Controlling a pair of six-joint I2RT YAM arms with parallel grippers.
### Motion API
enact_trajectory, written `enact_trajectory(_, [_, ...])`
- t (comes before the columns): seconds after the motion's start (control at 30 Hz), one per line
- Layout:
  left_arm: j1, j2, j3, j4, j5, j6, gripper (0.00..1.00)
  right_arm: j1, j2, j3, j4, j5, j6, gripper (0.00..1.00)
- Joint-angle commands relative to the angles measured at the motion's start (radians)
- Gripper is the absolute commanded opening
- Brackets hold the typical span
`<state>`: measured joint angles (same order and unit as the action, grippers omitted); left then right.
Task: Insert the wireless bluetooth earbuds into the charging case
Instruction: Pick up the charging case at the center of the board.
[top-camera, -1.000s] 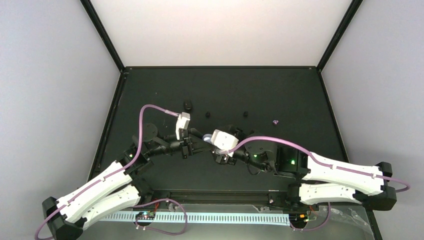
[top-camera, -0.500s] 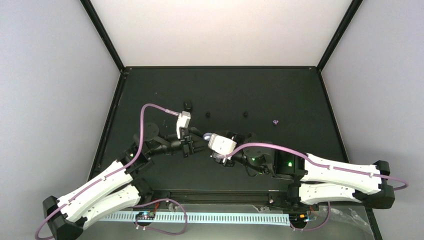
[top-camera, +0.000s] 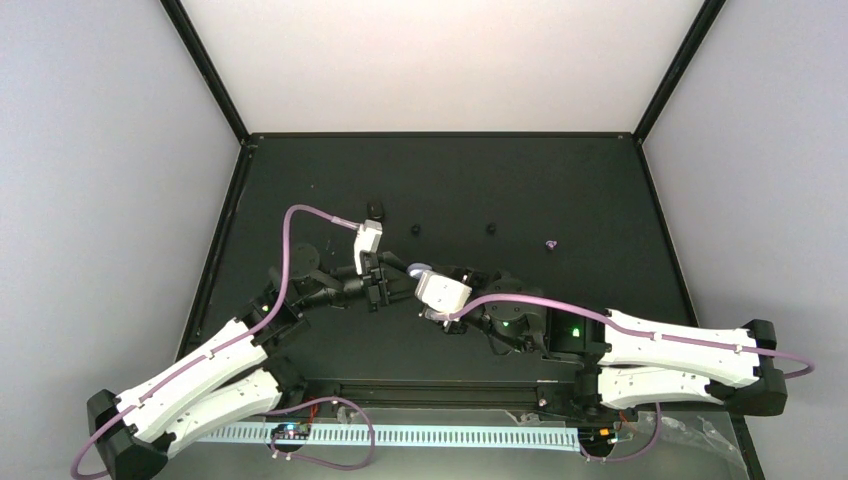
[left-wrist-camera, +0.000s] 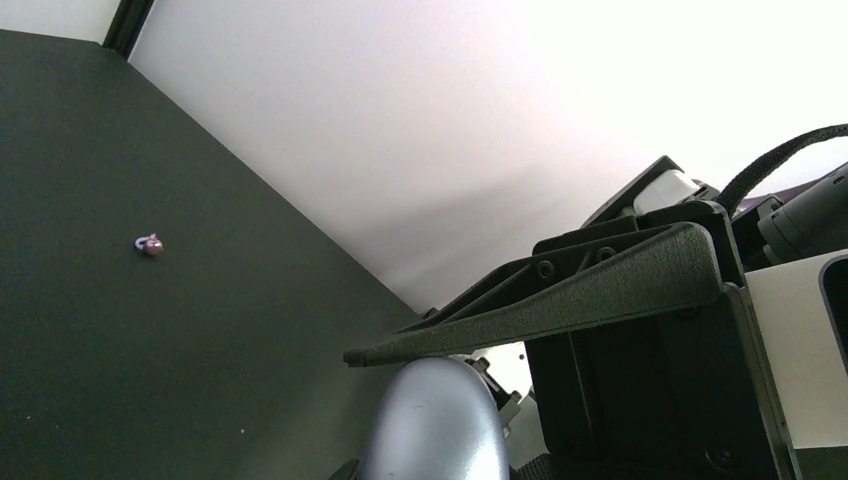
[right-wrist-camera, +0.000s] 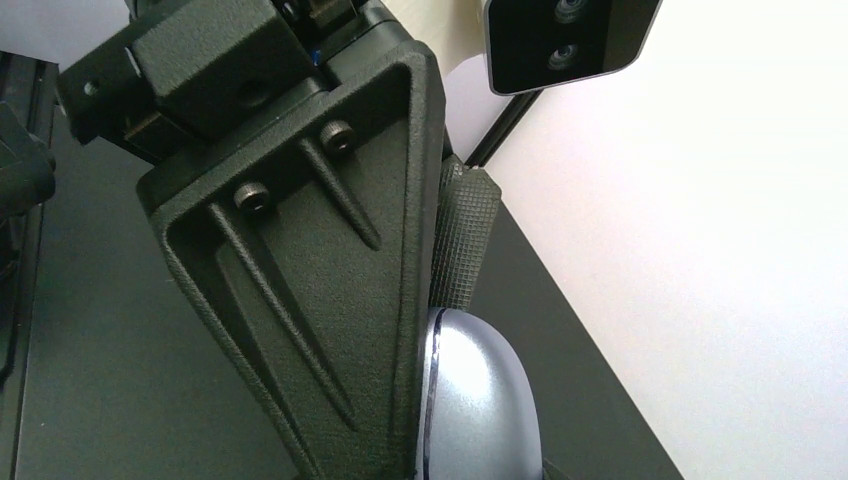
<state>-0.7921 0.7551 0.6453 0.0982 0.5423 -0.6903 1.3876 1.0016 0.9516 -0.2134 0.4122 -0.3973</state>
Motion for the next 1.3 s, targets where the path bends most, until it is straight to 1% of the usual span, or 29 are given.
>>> enact_trajectory(0.0, [-0.003,0.004,0.039,0.006,0.025,-0.026,0.32,0.001,-0.009,-0.018,0.071,0.081,-0.028,0.42])
enact_trajectory(0.07, [-0.003,0.004,0.037,0.007,0.025,-0.027,0.35,0.002,-0.01,-0.021,0.076,0.092,-0.031,0.42])
enact_trajectory(0.17, [-0.003,0.006,0.034,0.007,0.025,-0.033,0.35,0.002,-0.01,-0.026,0.084,0.107,-0.037,0.41])
enact_trajectory(0.43, [-0.003,0.008,0.03,0.008,0.026,-0.038,0.33,0.001,-0.016,-0.037,0.098,0.133,-0.051,0.4])
enact_trajectory(0.57, [-0.004,0.014,0.029,0.013,0.032,-0.04,0.27,0.001,-0.016,-0.042,0.099,0.137,-0.051,0.4])
enact_trajectory(0.67, [-0.002,0.016,0.028,0.019,0.037,-0.041,0.21,0.002,-0.017,-0.043,0.096,0.133,-0.047,0.4])
enact_trajectory(0.9, [-0.003,0.026,0.034,0.03,0.038,-0.036,0.12,0.002,-0.018,-0.04,0.081,0.103,-0.038,0.42])
enact_trajectory(1.03, [-0.004,0.027,0.033,0.039,0.034,-0.027,0.03,0.001,-0.024,-0.036,0.066,0.081,-0.027,0.47])
enact_trajectory(1.13, [-0.004,0.025,0.033,0.042,0.023,-0.018,0.02,0.001,-0.031,-0.028,0.05,0.061,-0.009,0.54])
enact_trajectory(1.27, [-0.003,0.009,0.027,0.052,-0.007,-0.003,0.01,0.002,-0.032,0.002,-0.011,0.033,0.025,0.72])
